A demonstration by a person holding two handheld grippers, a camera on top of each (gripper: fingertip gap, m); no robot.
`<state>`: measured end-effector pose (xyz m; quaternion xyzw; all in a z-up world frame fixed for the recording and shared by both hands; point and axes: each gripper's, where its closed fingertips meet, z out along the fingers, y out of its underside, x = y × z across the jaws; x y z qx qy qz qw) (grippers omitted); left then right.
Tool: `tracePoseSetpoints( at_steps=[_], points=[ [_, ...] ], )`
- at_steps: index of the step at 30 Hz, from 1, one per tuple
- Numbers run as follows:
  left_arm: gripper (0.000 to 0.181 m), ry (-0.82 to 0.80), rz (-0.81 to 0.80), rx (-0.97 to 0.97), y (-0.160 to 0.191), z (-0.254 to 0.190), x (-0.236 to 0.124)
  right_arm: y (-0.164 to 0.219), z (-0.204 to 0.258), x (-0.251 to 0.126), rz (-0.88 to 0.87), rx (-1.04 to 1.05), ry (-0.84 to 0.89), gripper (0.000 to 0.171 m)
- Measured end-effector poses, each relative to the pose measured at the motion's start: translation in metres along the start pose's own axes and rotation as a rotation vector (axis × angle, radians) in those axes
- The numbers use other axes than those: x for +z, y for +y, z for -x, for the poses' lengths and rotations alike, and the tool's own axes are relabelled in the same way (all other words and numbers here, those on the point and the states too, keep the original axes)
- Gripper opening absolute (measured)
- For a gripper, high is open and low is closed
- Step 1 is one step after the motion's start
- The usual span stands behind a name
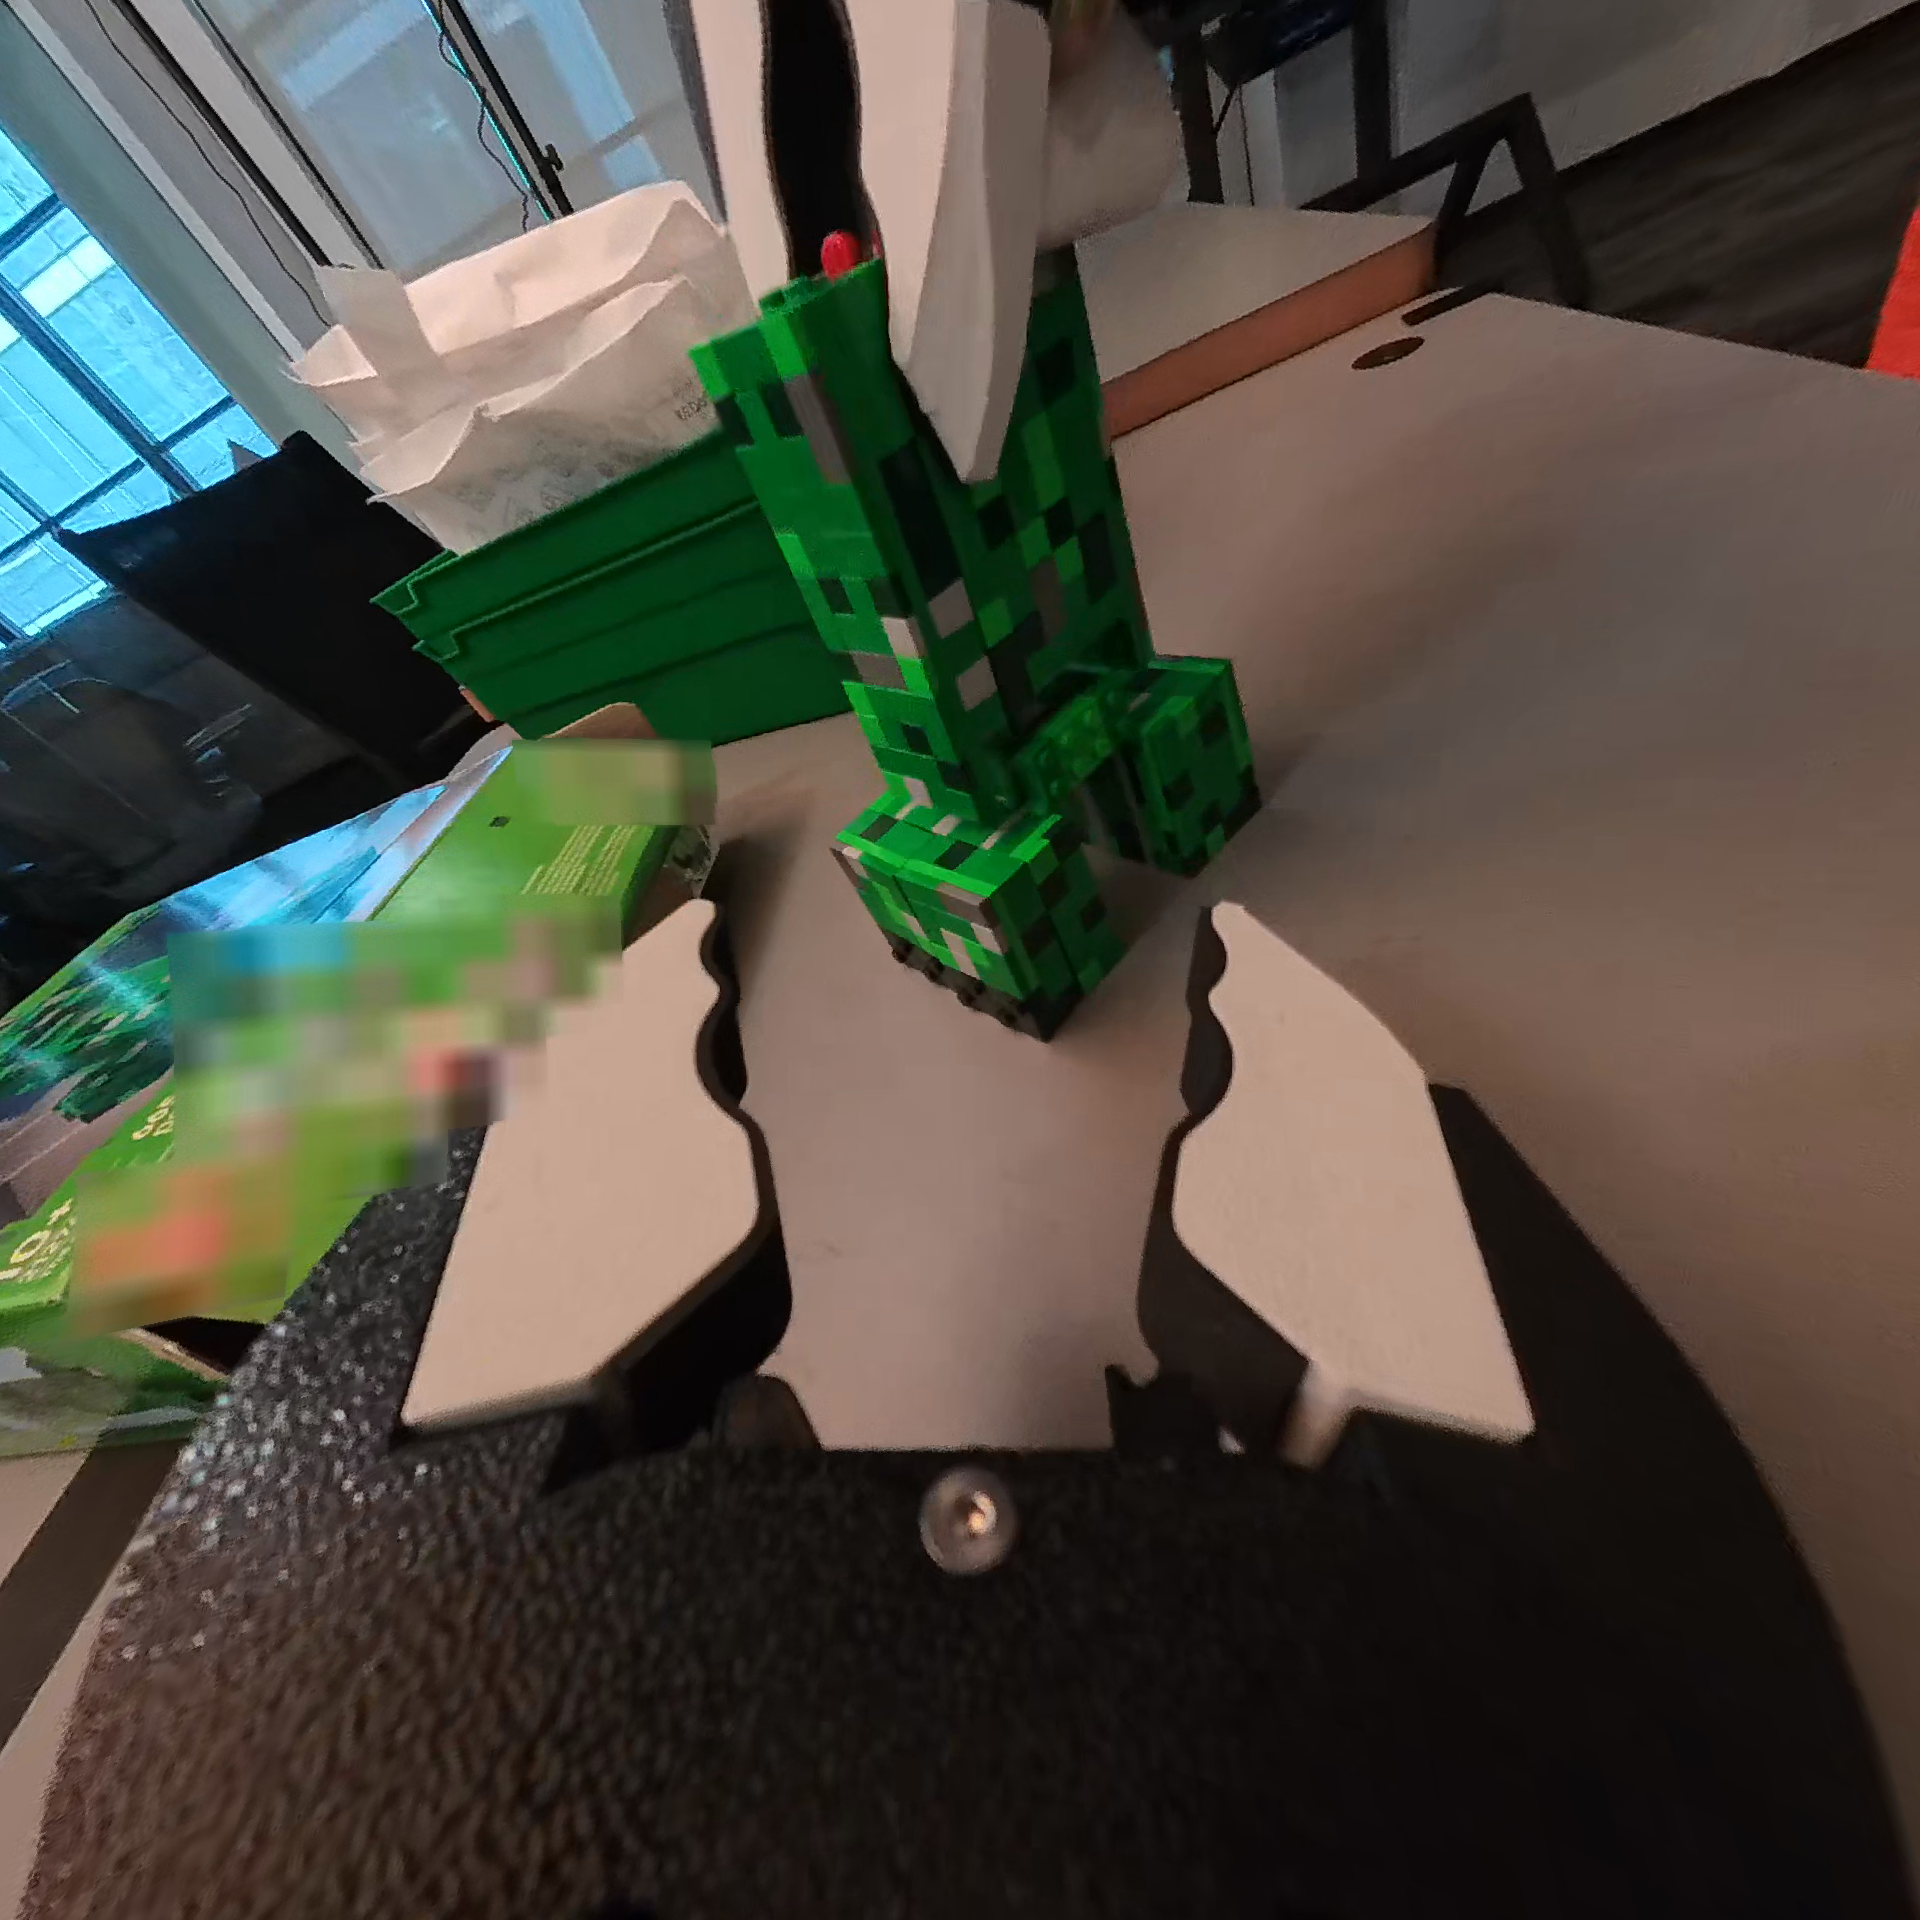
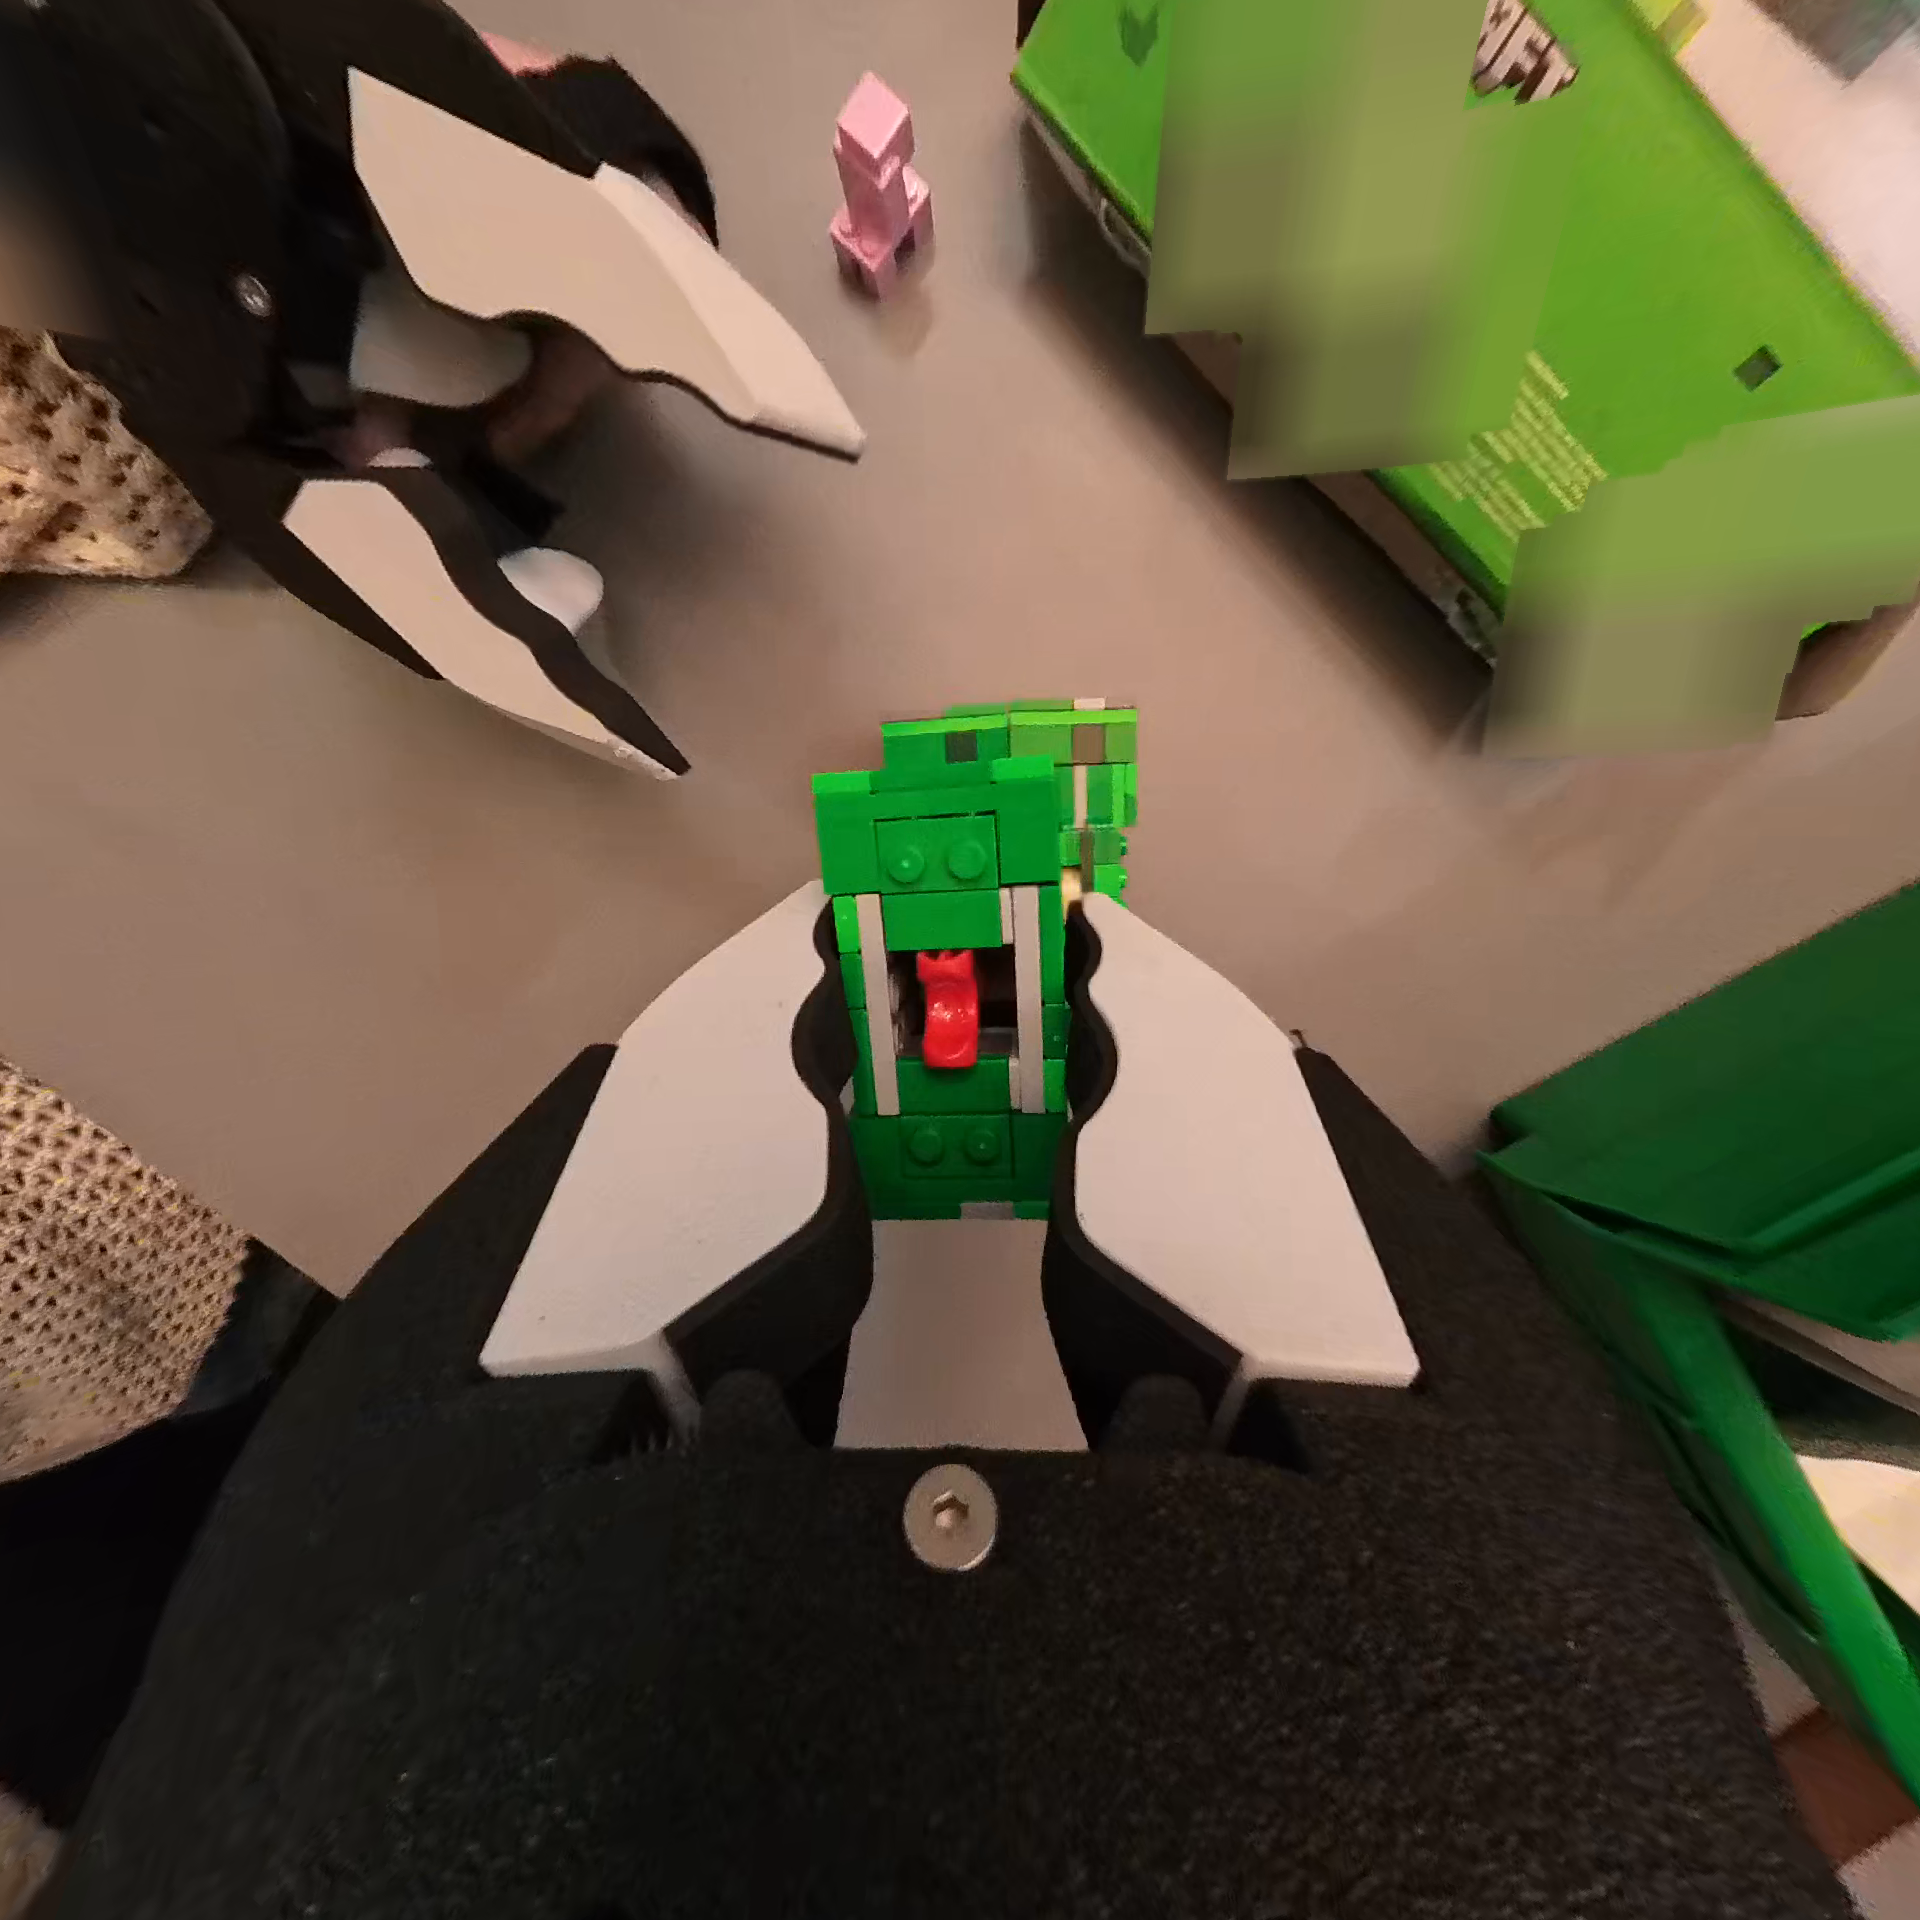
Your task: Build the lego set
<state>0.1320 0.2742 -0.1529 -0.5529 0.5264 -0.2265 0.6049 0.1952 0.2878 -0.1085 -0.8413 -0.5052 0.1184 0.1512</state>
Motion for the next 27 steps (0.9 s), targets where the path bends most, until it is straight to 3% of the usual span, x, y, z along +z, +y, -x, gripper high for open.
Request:
tracePoseSetpoints(
  at_steps=[12,27],
  points=[
    [0.081,0.027,0.084,0.132,0.010,-0.016,0.006,-0.003,-0.006,0.011,0.038,0.029,-0.043,0.037],
    [0.080,0.036,0.107,0.152,0.013,-0.019,0.008,0.003,-0.008,0.009,0.105,0.019,-0.064,0.037]
  ],
)
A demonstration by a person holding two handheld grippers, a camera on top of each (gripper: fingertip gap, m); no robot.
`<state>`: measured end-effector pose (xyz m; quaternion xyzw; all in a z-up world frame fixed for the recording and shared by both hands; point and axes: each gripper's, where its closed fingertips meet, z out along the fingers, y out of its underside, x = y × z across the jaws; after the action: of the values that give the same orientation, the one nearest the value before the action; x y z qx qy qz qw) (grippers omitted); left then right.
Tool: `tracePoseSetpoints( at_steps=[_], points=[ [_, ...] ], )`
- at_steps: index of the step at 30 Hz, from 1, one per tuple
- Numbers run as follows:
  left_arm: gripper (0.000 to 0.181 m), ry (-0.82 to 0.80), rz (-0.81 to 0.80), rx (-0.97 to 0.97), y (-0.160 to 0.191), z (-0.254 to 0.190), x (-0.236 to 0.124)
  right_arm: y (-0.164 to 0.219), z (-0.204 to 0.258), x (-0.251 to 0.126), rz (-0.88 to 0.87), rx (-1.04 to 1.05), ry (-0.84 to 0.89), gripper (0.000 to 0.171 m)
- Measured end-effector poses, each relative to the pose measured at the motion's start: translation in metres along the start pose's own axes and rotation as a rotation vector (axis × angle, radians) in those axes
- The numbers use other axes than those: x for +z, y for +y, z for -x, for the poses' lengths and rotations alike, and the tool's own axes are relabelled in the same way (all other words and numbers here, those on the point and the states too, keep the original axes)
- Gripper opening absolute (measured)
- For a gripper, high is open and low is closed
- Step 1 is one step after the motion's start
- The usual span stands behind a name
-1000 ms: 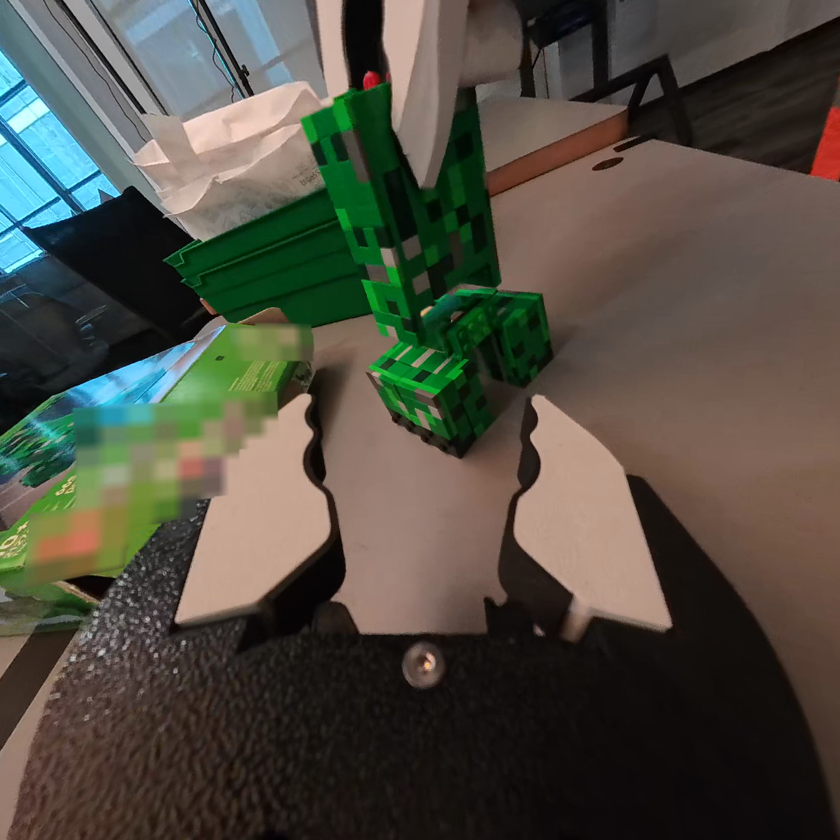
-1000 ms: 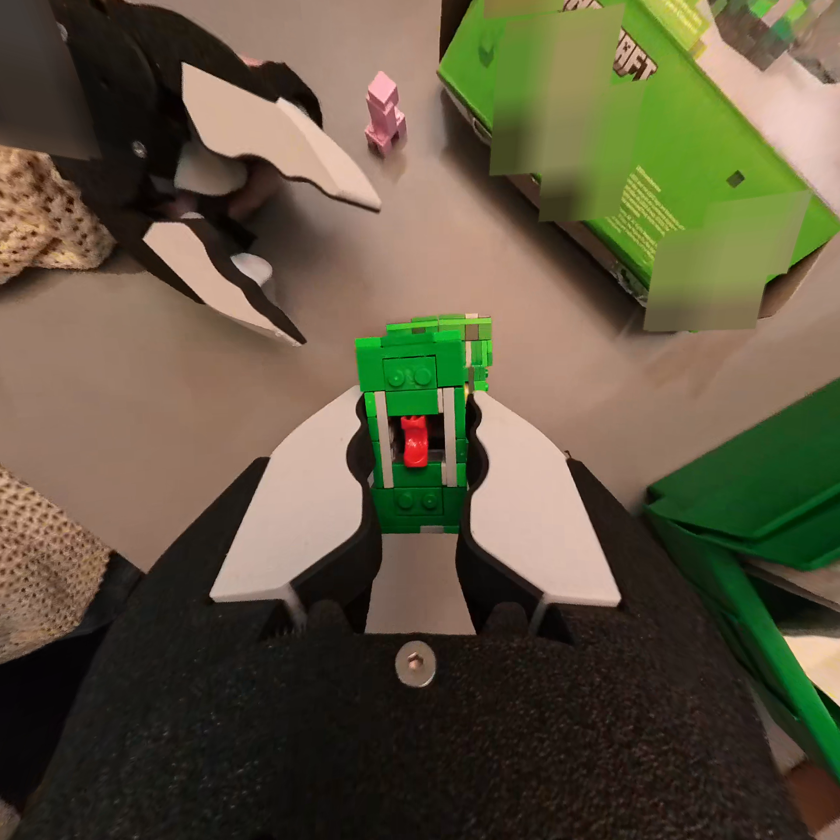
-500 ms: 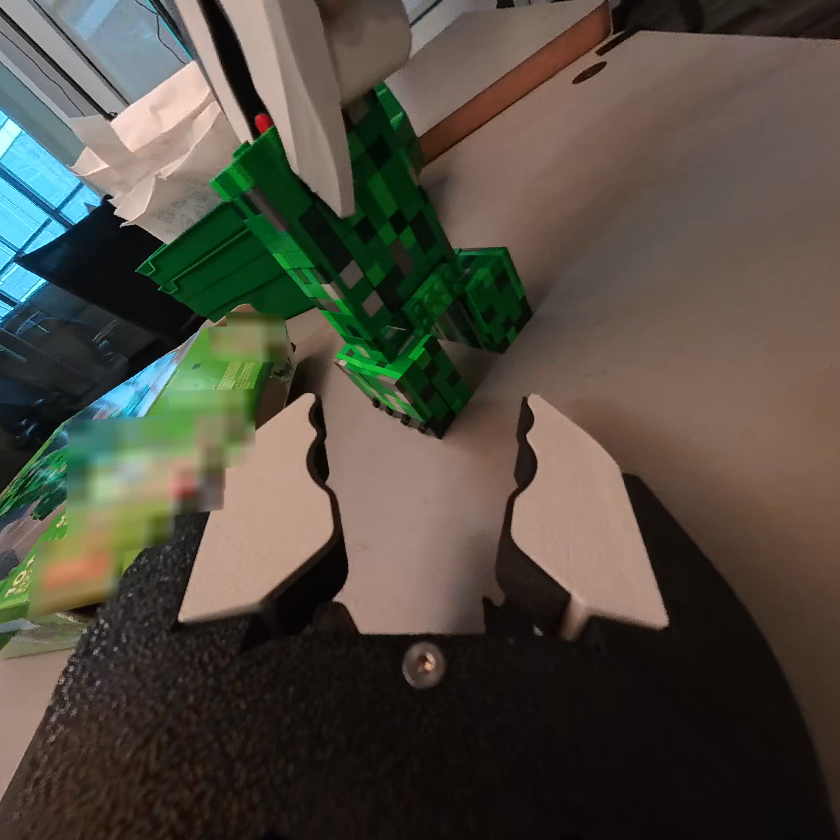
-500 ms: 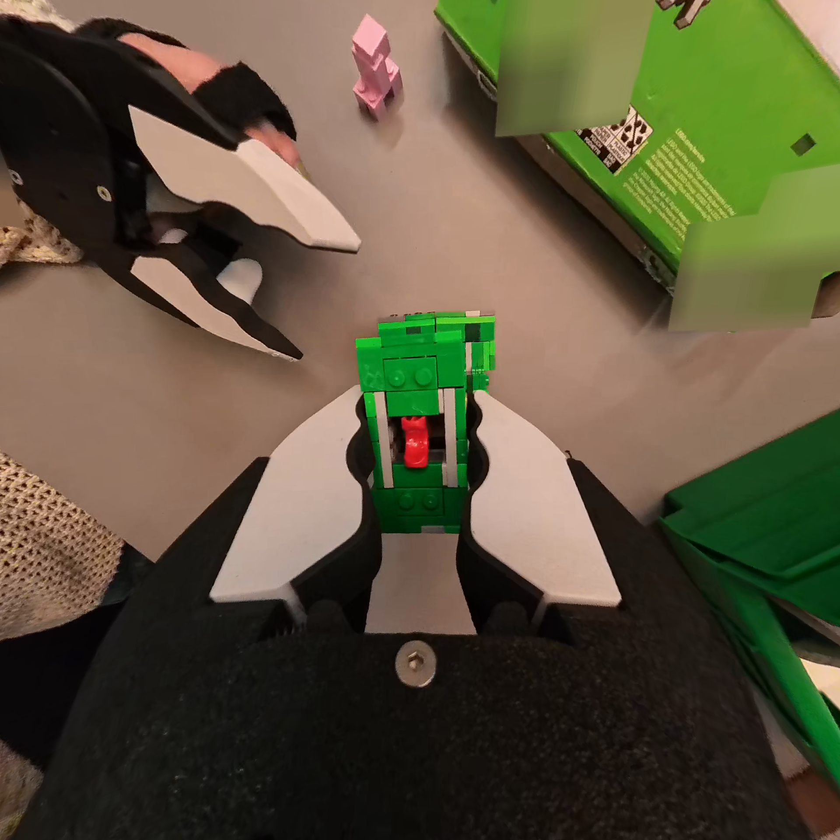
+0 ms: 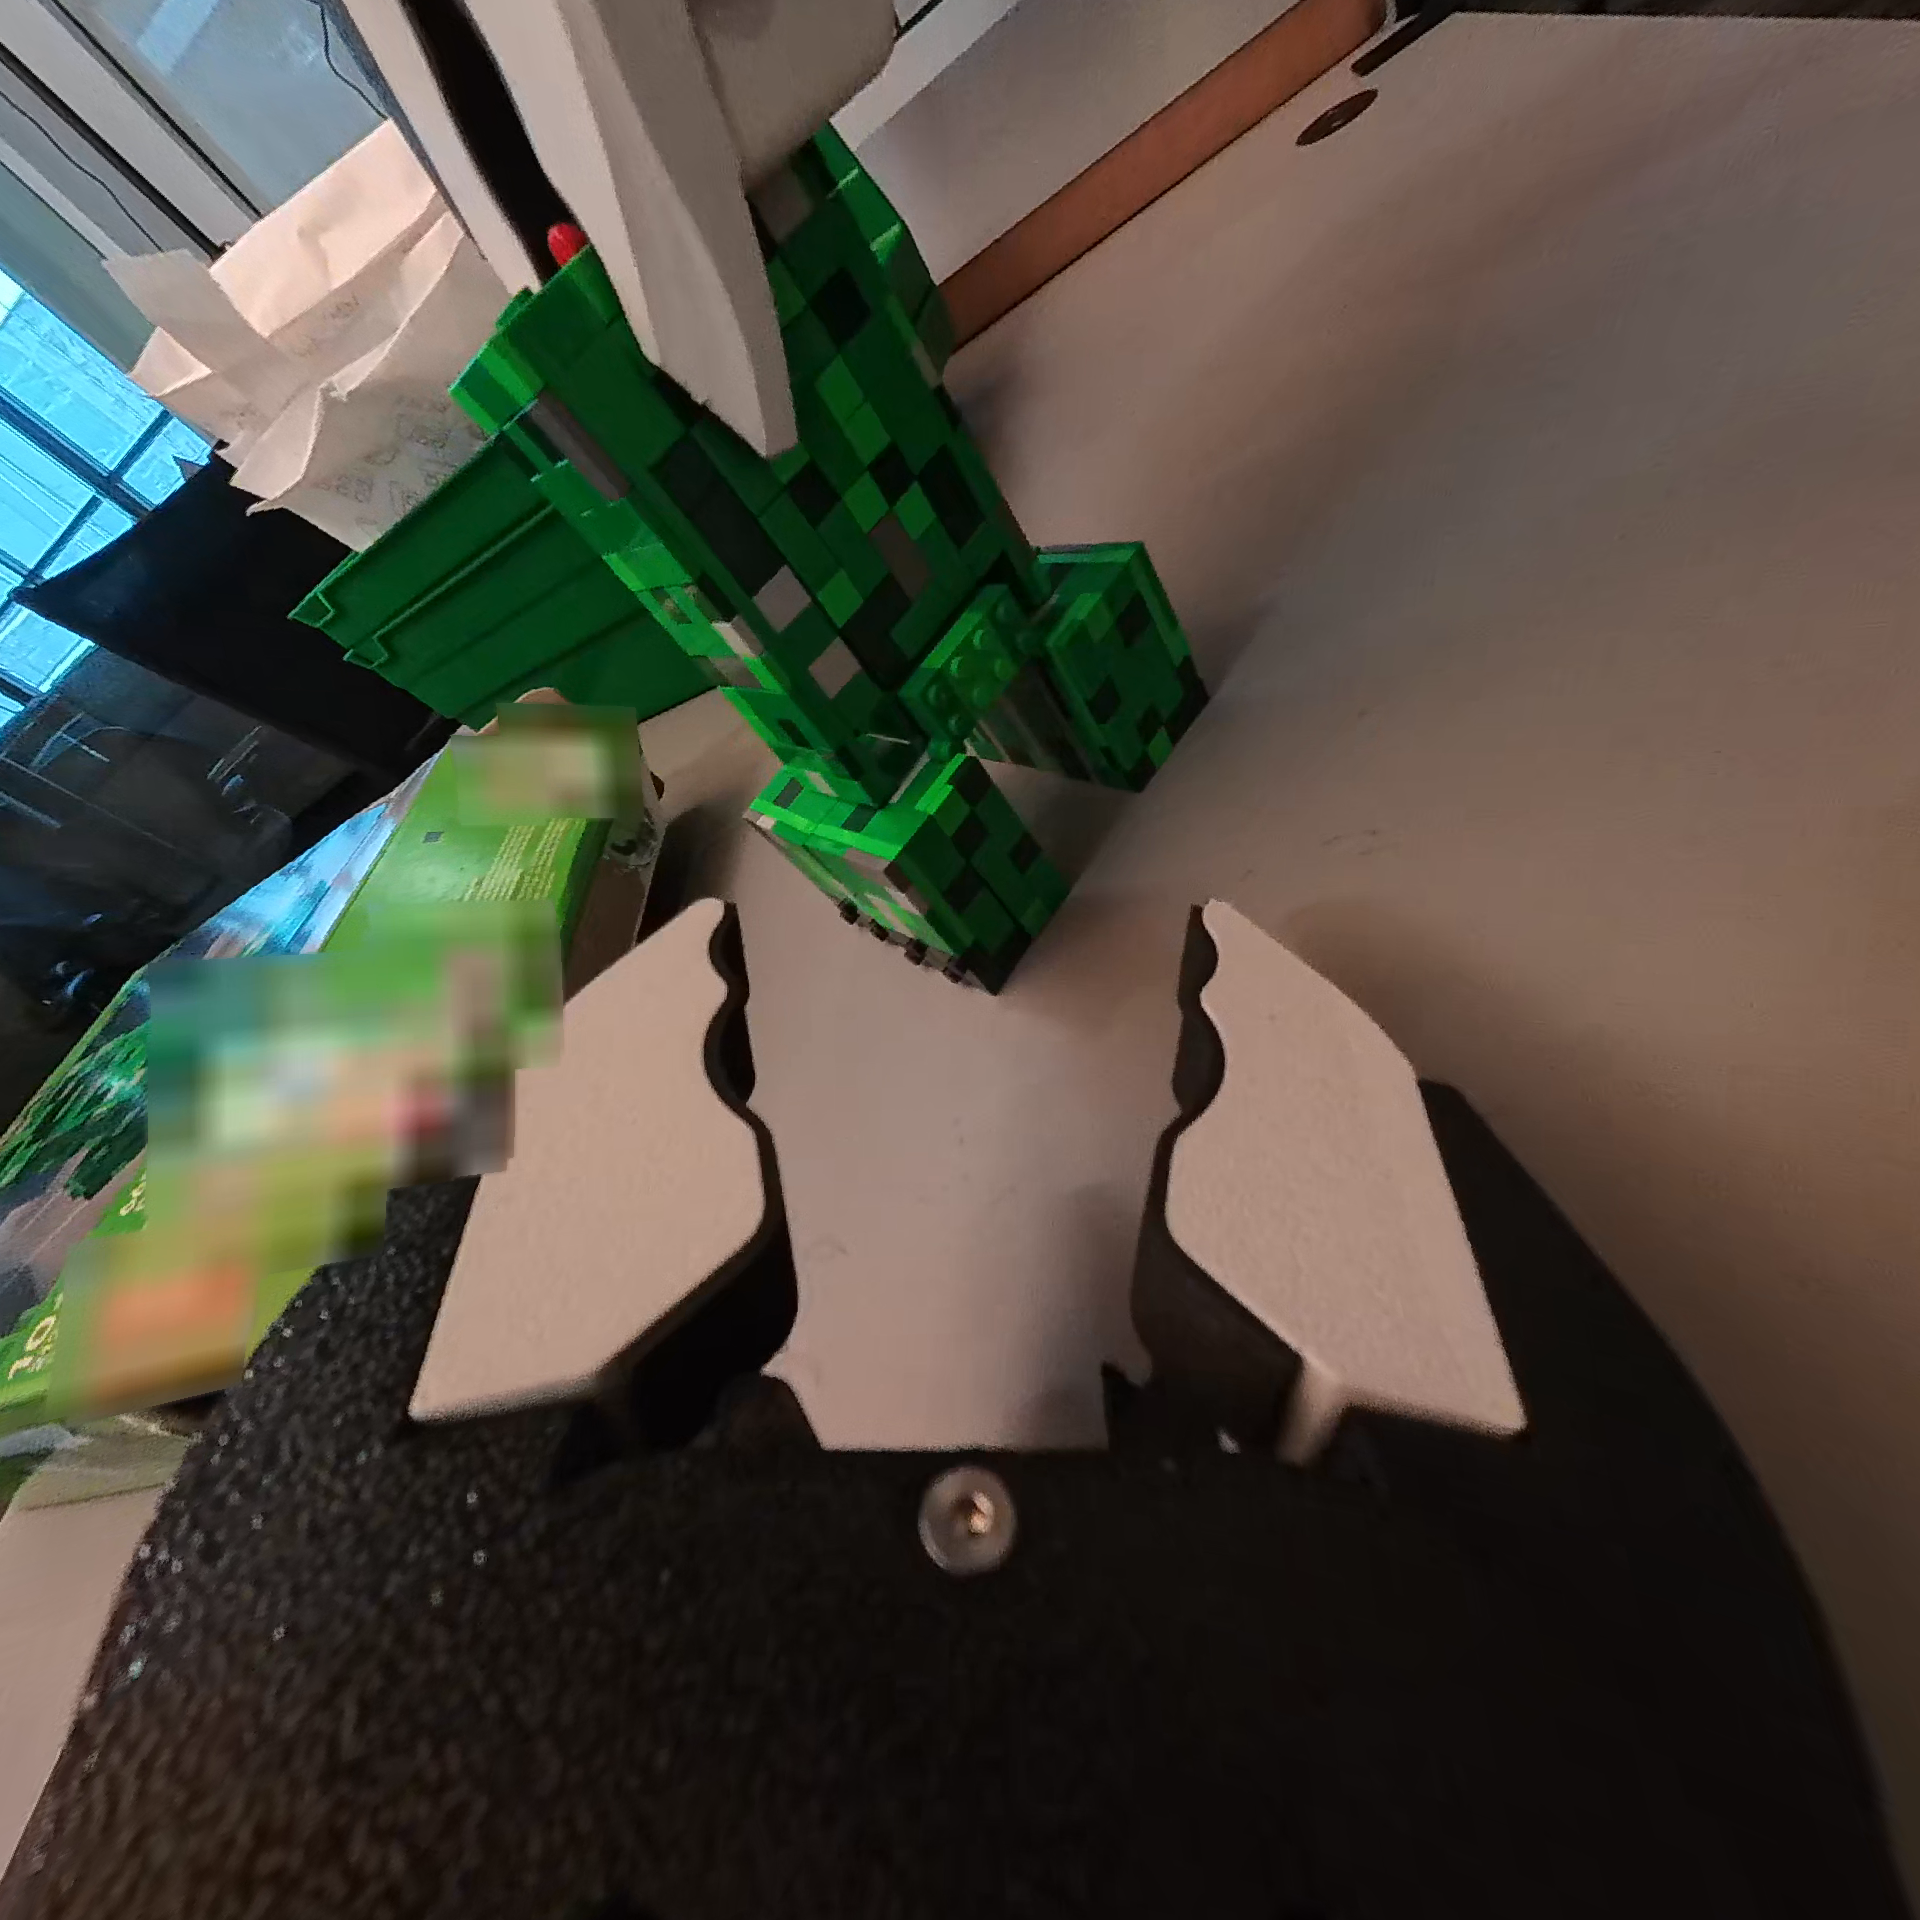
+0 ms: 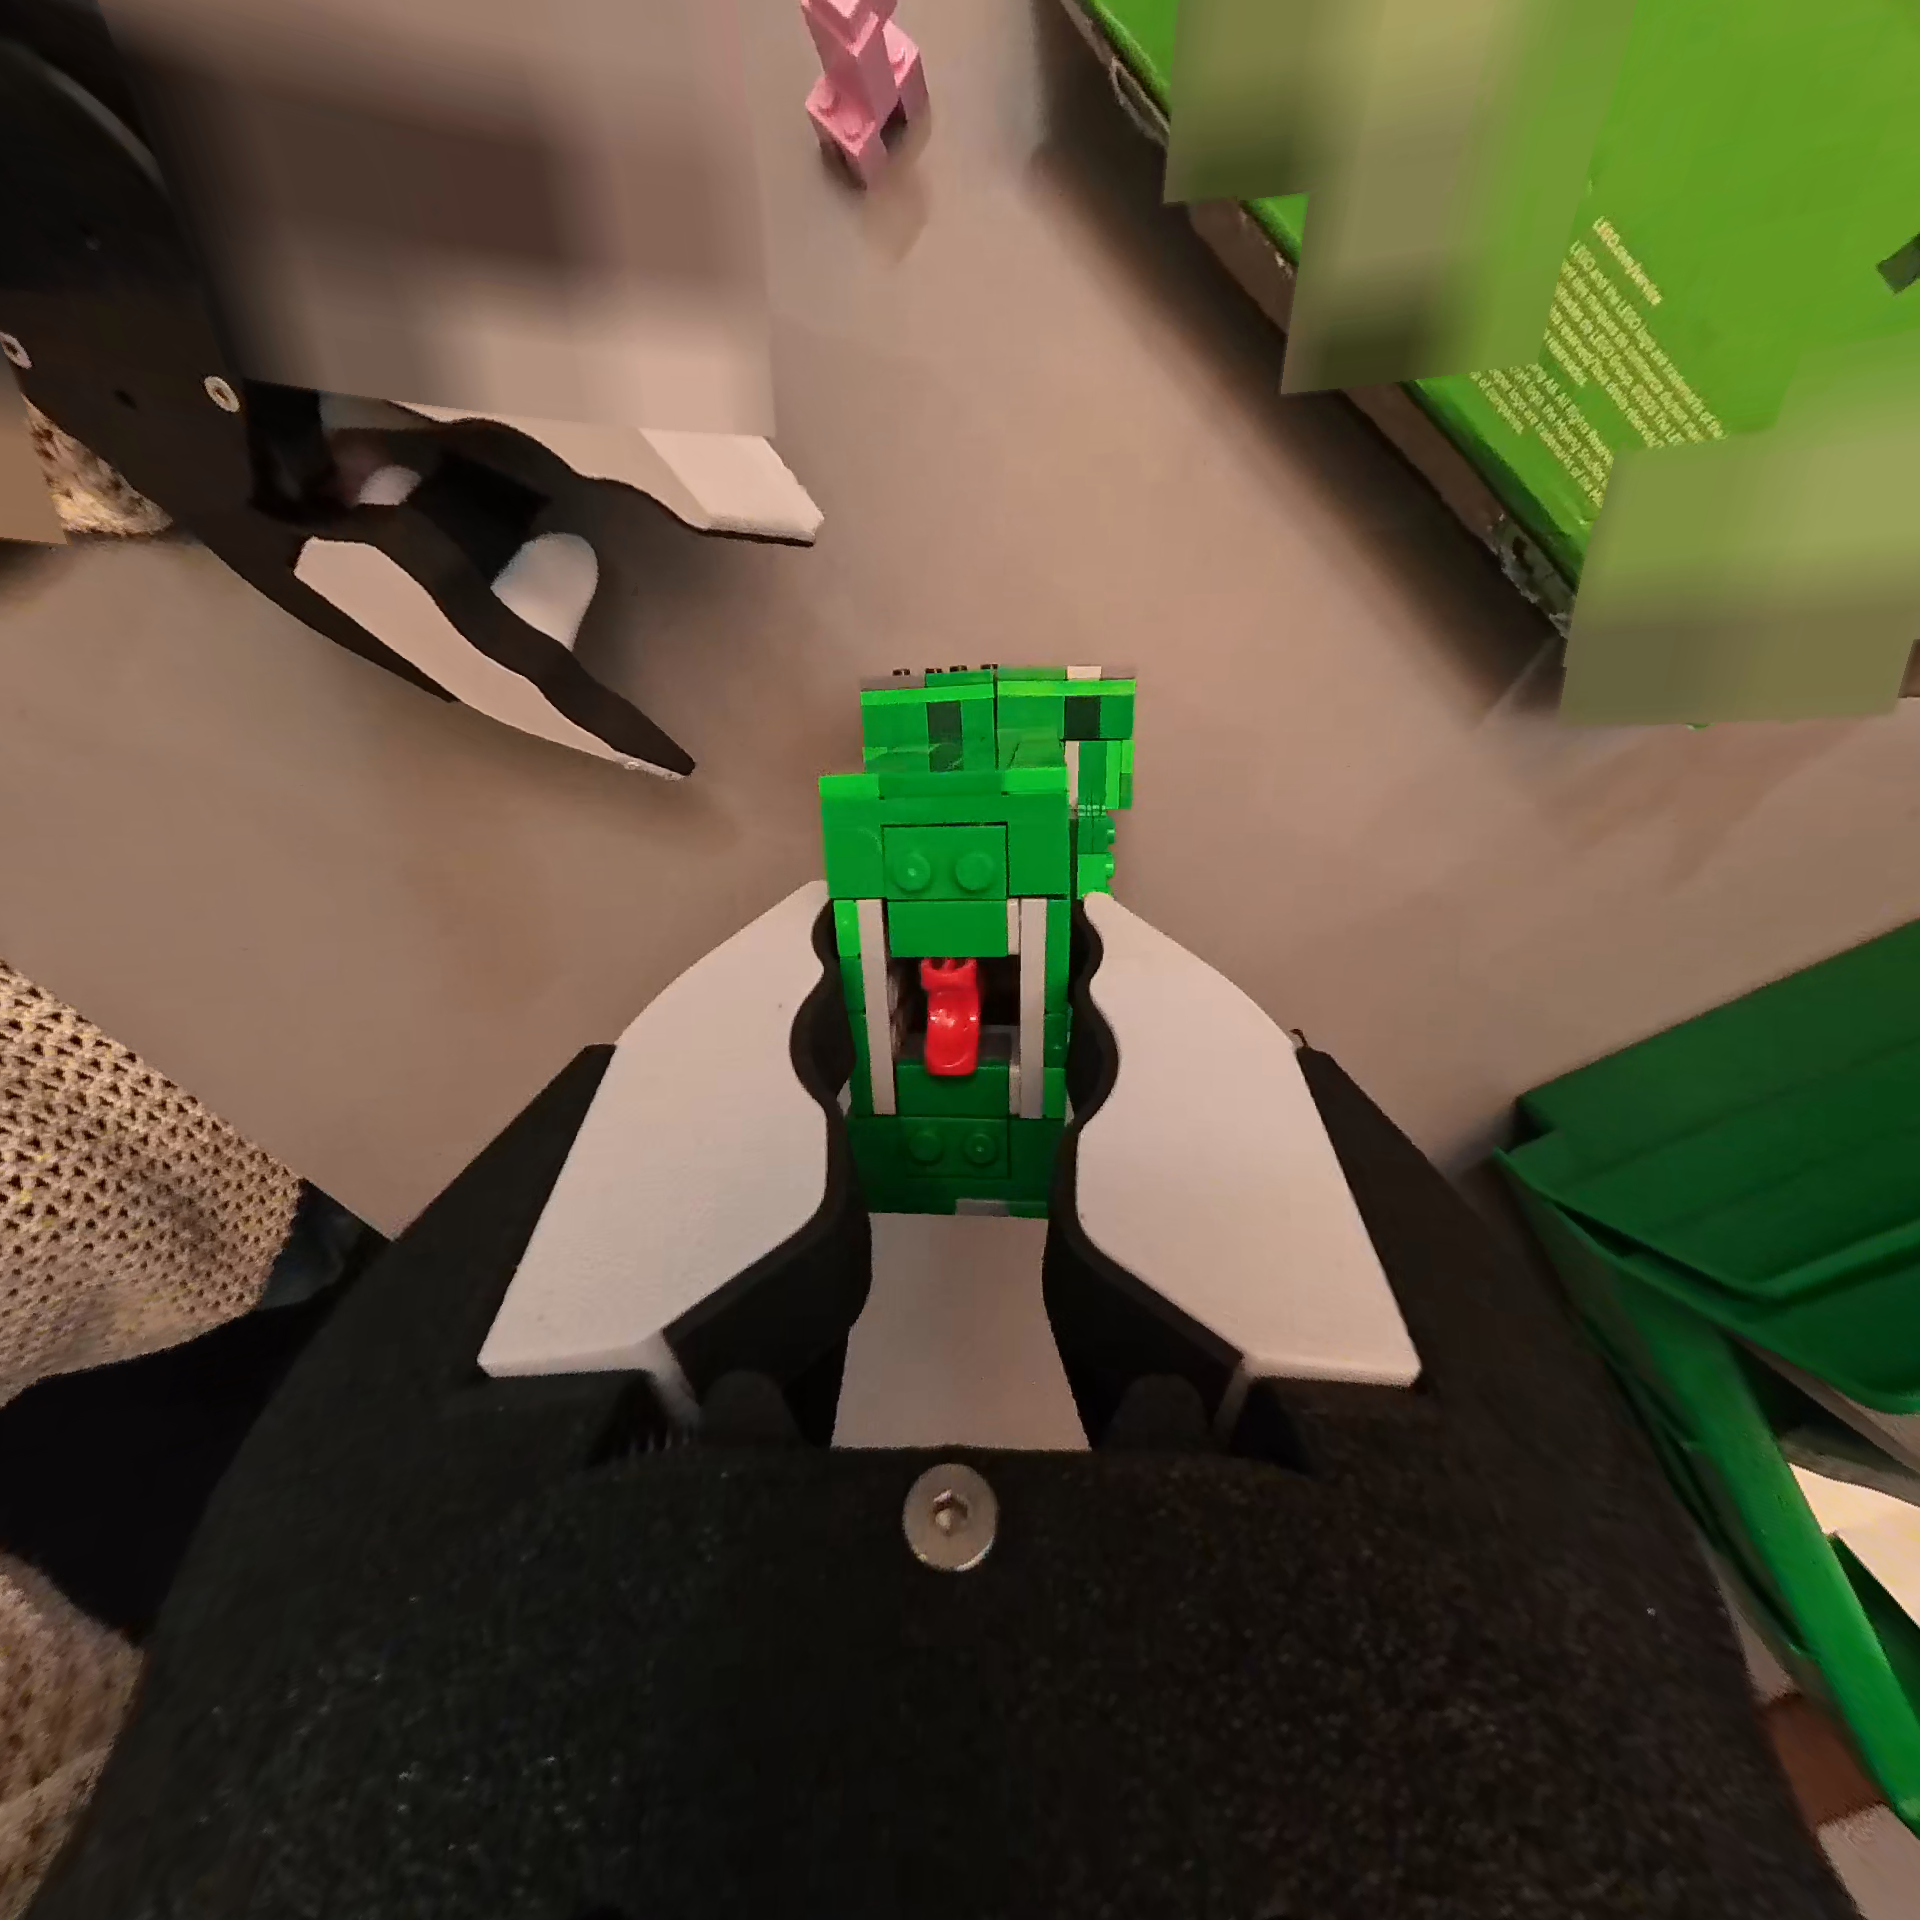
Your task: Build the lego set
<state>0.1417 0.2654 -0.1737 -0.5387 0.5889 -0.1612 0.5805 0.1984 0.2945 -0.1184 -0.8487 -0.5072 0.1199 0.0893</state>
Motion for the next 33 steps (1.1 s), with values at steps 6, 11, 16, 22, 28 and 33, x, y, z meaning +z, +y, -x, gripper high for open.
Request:
tracePoseSetpoints(
  at_steps=[6,11,16,22,28,33],
  points=[
    [0.080,0.000,0.004,-0.004,0.001,0.000,0.001,-0.001,0.001,0.000,-0.027,0.006,0.001,0.039],
    [0.079,0.003,0.014,0.014,0.002,-0.002,0.001,-0.004,0.001,0.001,-0.066,0.037,-0.019,0.042],
    [0.079,0.005,0.017,0.020,0.002,-0.003,0.002,-0.005,0.002,0.002,-0.082,0.033,-0.021,0.046],
    [0.079,0.008,0.020,0.024,0.002,-0.003,0.002,-0.005,0.001,-0.001,-0.080,0.026,-0.012,0.049],
    [0.079,0.013,0.023,0.030,0.002,-0.004,0.002,-0.007,0.002,-0.006,-0.108,0.026,-0.005,0.055],
    [0.079,0.013,0.020,0.032,0.002,-0.005,0.002,-0.007,0.001,-0.016,-0.176,0.006,0.043,0.071]
  ],
)
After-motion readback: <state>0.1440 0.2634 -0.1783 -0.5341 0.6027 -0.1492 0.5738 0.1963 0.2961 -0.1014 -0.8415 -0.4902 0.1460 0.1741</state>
